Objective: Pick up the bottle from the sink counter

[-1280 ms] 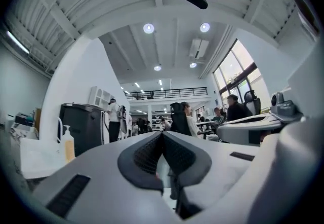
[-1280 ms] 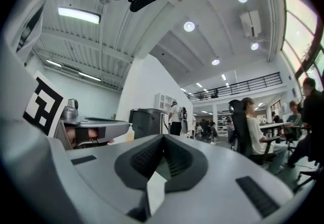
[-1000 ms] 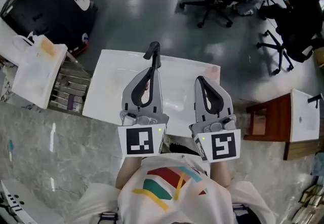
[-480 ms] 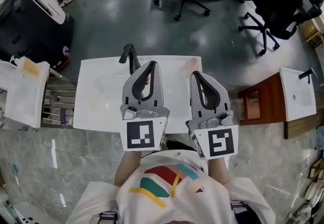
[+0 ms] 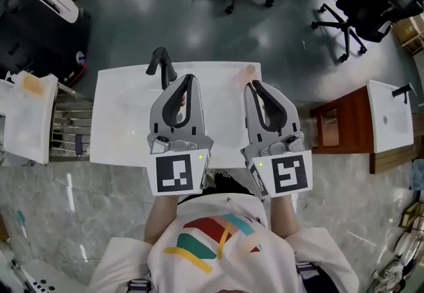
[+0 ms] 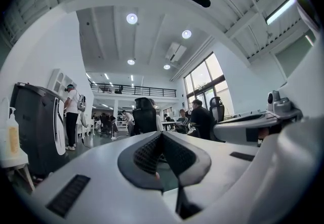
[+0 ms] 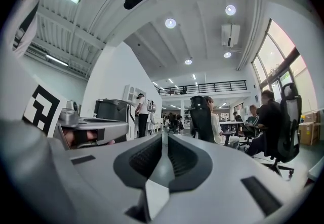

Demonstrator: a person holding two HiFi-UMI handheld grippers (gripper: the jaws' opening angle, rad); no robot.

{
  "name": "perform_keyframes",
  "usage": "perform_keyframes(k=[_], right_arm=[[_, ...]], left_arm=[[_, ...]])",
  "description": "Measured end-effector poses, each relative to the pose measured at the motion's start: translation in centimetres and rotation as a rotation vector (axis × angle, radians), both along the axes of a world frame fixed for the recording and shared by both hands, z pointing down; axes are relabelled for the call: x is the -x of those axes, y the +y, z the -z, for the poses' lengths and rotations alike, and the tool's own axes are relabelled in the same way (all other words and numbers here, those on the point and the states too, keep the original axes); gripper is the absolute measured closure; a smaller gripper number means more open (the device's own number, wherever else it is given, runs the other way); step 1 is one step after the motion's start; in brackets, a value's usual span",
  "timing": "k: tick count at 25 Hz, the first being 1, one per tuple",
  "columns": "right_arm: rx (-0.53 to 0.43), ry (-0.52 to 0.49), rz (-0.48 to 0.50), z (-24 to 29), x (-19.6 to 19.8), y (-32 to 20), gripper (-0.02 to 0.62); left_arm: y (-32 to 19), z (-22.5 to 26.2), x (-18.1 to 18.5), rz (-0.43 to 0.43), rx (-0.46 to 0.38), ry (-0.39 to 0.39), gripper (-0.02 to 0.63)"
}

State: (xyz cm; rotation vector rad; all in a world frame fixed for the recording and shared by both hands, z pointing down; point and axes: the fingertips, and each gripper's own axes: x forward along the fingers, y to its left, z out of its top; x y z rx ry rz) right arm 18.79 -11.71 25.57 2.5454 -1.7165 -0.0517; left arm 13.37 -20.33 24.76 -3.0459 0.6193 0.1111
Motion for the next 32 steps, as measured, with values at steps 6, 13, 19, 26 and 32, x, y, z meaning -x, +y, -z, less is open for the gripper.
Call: perform_keyframes(k=[6, 13, 19, 26, 32], right_arm=[[0.06, -0.036, 0.02, -2.5, -2.2, -0.9, 0.444], [0.096, -0.12, -0.017, -7.0, -6.1, -2.2, 0.339], [0.182, -0.169, -0.063, -13.2, -10.0, -3.7, 0.304], [0.284, -0.217, -0.076, -20.2, -12.9, -4.8, 0.277], [0.313, -0.285, -0.081, -24.9, -15.1, -5.2, 0.237]], left_arm=[[-0.5, -1.8, -1.5, 0.008, 0.001, -0.031, 0.588], [-1.4, -4.7, -4.0, 0.015, -0.002, -0.071, 0.588], [-2.0, -8.0, -6.6, -0.001, 0.02, -0.107, 0.588], [-2.3, -11.7, -9.2, -0.01, -0.019, -0.15, 0.588], [-2.5, -14.8, -10.4, -0.027, -0.01, -0.183, 0.588]])
